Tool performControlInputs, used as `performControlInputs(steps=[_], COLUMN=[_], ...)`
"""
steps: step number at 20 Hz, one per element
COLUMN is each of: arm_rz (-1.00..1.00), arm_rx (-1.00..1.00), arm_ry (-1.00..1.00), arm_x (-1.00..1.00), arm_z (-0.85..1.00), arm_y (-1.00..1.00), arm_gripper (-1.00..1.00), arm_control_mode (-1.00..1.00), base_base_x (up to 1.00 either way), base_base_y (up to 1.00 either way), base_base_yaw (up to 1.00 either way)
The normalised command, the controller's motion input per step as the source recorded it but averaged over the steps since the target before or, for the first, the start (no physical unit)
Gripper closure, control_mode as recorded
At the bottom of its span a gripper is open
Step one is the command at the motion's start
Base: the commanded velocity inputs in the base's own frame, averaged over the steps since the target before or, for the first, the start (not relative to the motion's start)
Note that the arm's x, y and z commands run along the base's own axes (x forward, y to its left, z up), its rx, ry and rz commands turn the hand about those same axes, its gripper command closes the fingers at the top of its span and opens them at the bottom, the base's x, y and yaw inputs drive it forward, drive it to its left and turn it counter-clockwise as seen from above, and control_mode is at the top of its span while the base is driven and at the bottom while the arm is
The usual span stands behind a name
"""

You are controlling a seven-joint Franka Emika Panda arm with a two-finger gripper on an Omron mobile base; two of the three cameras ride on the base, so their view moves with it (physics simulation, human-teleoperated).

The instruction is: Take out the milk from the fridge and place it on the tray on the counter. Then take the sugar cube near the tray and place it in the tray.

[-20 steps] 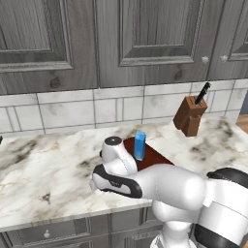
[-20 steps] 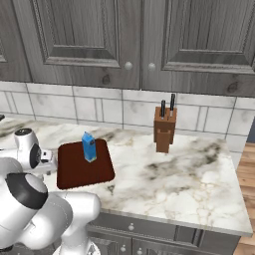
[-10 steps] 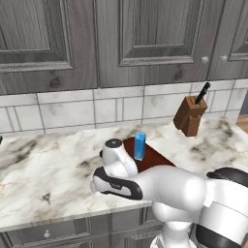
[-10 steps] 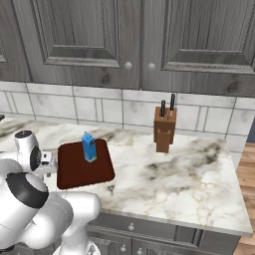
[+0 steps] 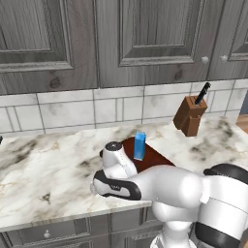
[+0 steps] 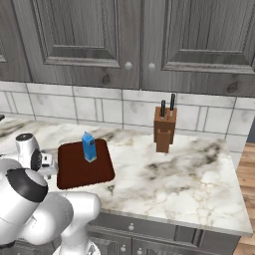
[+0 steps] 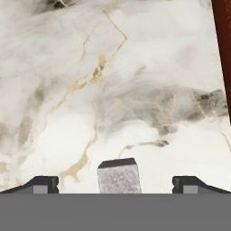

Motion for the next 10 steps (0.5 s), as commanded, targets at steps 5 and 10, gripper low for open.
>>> performControlInputs(steps=[5,10], arm_rz=[0.0,0.0], arm_rx=[0.0,0.0], arm_ry=[0.0,0.0], arm_x=[0.0,0.0], arm_z=[-0.12,-0.14], arm_y=[0.0,0.0], arm_gripper=[-1.0,1.0], arm_control_mode=[-1.0,-1.0], base_base_x=[0.0,0.0], base_base_y=[0.0,0.0], base_base_yaw=[0.0,0.0])
